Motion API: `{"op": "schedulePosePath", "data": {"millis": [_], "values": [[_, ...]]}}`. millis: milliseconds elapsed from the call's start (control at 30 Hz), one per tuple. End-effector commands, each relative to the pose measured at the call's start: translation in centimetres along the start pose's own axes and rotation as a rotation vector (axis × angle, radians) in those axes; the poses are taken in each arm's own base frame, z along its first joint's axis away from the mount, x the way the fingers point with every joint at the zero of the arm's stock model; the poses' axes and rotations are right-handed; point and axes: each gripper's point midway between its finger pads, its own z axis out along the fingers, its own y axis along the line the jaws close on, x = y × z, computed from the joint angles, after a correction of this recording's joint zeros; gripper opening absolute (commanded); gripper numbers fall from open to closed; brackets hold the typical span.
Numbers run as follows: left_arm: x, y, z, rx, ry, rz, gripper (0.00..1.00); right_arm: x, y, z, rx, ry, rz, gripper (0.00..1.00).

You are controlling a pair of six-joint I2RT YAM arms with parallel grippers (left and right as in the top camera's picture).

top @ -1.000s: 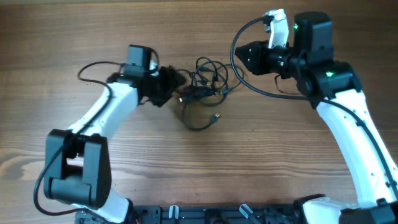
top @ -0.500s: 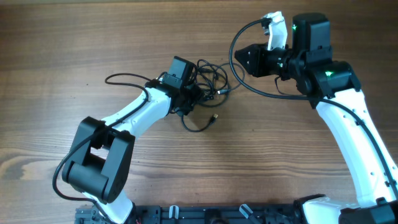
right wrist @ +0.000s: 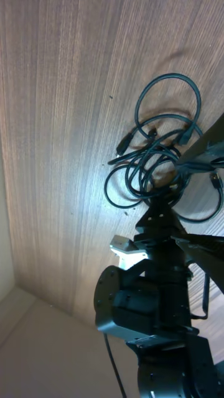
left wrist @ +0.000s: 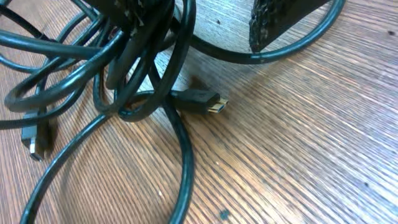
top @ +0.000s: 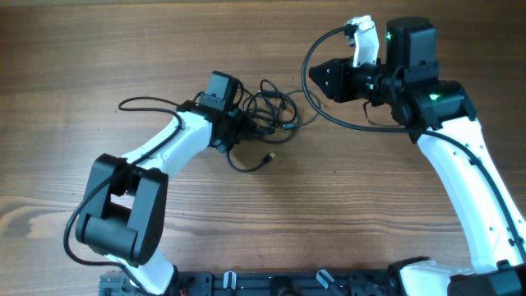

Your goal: Untangle cables

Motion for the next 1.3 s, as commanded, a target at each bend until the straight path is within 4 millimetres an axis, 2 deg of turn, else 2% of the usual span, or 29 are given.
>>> {"op": "schedulePosePath", "data": {"millis": [0,100,200,267,300,367,467,533,567,633,733,767,867,900,933,967,1033,1100,1133,1267], "values": [[-1.3,-0.1,-0.8,0.007,-0.065,0.007,0.53,0.0,0.1,0.4,-0.013,0.009,-0.018,0.34],[-1.4,-0.4,-0.1,0.012,-0.069,0.011,0.47,0.1,0.1,0.4,-0.012,0.011,-0.017,0.34],[-1.0,0.0,1.2,-0.008,-0.057,0.017,0.31,0.4,0.0,0.4,-0.009,0.022,-0.011,0.34],[-1.3,-0.2,1.3,0.003,-0.064,0.015,0.16,0.5,0.0,0.4,-0.008,0.028,-0.008,0.34],[-1.5,-0.6,1.3,0.019,-0.071,0.016,0.13,0.5,0.0,0.4,-0.008,0.028,-0.008,0.34],[-1.9,-1.0,1.2,0.035,-0.086,0.018,0.11,0.5,0.0,0.4,-0.008,0.028,-0.008,0.35],[-2.4,-0.3,1.5,-0.011,-0.144,0.030,0.20,0.5,0.0,0.4,-0.009,0.028,-0.007,0.35],[-2.0,-0.1,2.5,-0.030,-0.155,0.045,0.20,0.5,0.0,0.4,-0.009,0.029,-0.006,0.35],[-1.9,0.1,2.9,-0.036,-0.155,0.046,0.18,0.6,0.0,0.4,-0.008,0.031,-0.005,0.35],[-1.8,0.4,3.5,-0.049,-0.150,0.046,0.04,0.7,0.0,0.4,-0.007,0.035,-0.003,0.35],[-2.1,0.2,3.3,-0.039,-0.155,0.056,0.04,0.6,0.0,0.4,-0.009,0.033,-0.004,0.35],[-2.1,-0.5,2.8,-0.019,-0.145,0.131,0.04,0.4,0.3,0.4,-0.026,0.025,-0.014,0.34],[-0.8,-4.8,-2.7,0.199,-0.052,0.390,0.04,-0.5,1.5,0.3,-0.090,-0.008,-0.091,0.42],[-0.3,-6.0,-5.0,0.278,-0.038,0.448,0.04,-0.6,1.7,0.3,-0.093,-0.016,-0.102,0.45],[1.0,-7.8,-9.3,0.418,-0.025,0.571,0.04,-0.7,2.4,0.5,-0.110,-0.021,-0.161,0.52],[1.6,-8.6,-12.2,0.491,-0.046,0.644,0.04,-0.5,3.0,0.8,-0.121,-0.018,-0.204,0.57],[1.9,-8.9,-15.3,0.534,-0.098,0.702,0.04,0.3,4.8,1.4,-0.156,-0.003,-0.317,0.64],[2.3,-8.3,-16.6,0.535,-0.105,0.722,0.04,1.3,6.7,1.9,-0.190,0.010,-0.426,0.67],[2.4,-8.1,-16.6,0.528,-0.098,0.719,0.04,1.5,7.0,2.1,-0.186,0.014,-0.447,0.67],[1.4,-7.0,-16.8,0.536,-0.056,0.667,0.04,2.7,6.5,2.8,-0.172,0.067,-0.436,0.67]]}}
